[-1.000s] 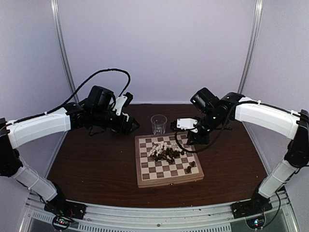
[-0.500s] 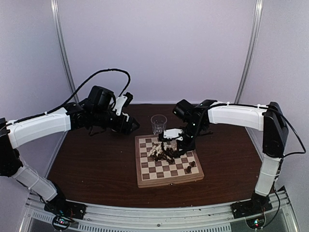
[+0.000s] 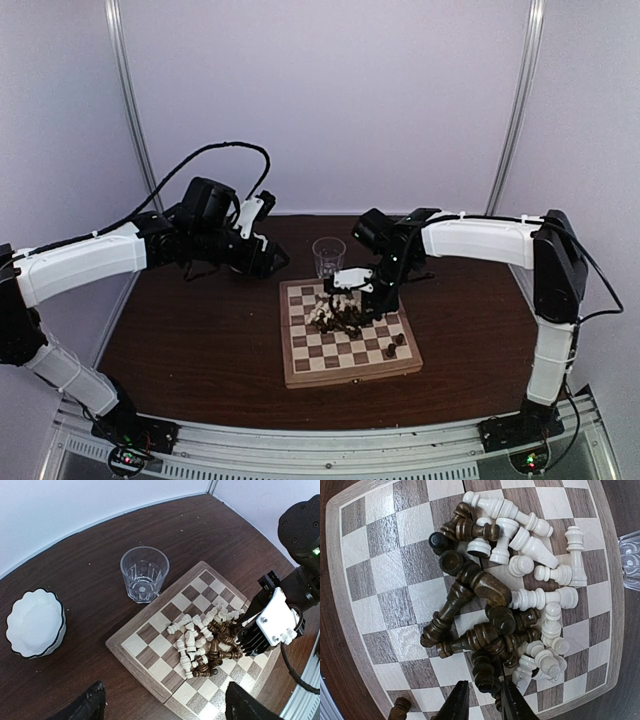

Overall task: Set up the chess pieces on the board
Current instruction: Pick up the bishop from the chessboard.

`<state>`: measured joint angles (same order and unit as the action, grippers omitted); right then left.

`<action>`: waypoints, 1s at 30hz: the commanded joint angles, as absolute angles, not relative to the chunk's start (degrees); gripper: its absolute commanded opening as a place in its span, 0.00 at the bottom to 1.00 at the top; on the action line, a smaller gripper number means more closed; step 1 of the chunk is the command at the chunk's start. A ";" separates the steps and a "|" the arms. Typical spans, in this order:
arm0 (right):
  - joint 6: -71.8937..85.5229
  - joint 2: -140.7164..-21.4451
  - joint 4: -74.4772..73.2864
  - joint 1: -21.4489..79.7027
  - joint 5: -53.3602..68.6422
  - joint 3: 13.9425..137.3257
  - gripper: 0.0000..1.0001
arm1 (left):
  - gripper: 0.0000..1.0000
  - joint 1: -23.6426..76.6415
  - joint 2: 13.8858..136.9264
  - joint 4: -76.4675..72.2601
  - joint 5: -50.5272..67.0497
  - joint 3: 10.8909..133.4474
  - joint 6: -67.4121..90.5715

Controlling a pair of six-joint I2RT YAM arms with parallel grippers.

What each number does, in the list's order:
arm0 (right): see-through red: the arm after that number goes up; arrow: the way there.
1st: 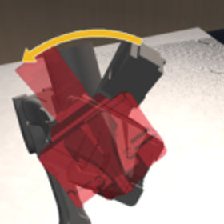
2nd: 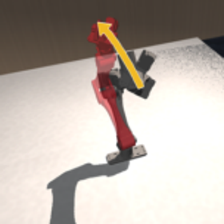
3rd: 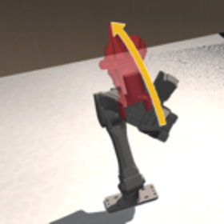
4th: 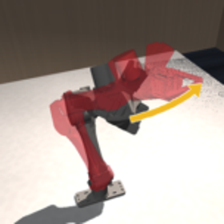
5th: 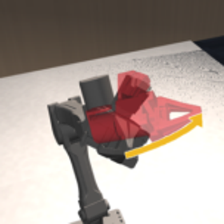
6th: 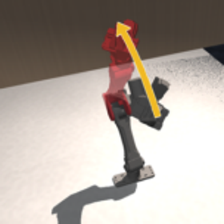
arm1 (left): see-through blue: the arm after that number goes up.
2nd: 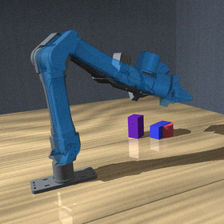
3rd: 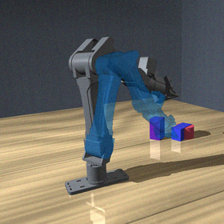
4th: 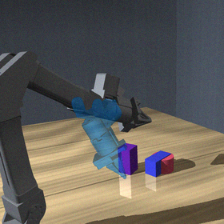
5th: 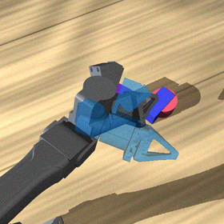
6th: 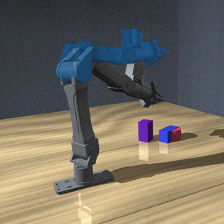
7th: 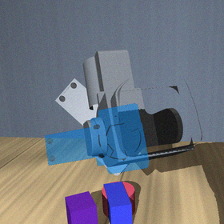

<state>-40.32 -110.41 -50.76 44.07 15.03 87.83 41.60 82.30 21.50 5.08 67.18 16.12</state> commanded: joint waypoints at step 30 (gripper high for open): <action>-39.11 -98.94 -58.22 44.78 19.34 87.57 0.03 | 0.82 41.42 82.01 21.23 5.63 69.08 15.56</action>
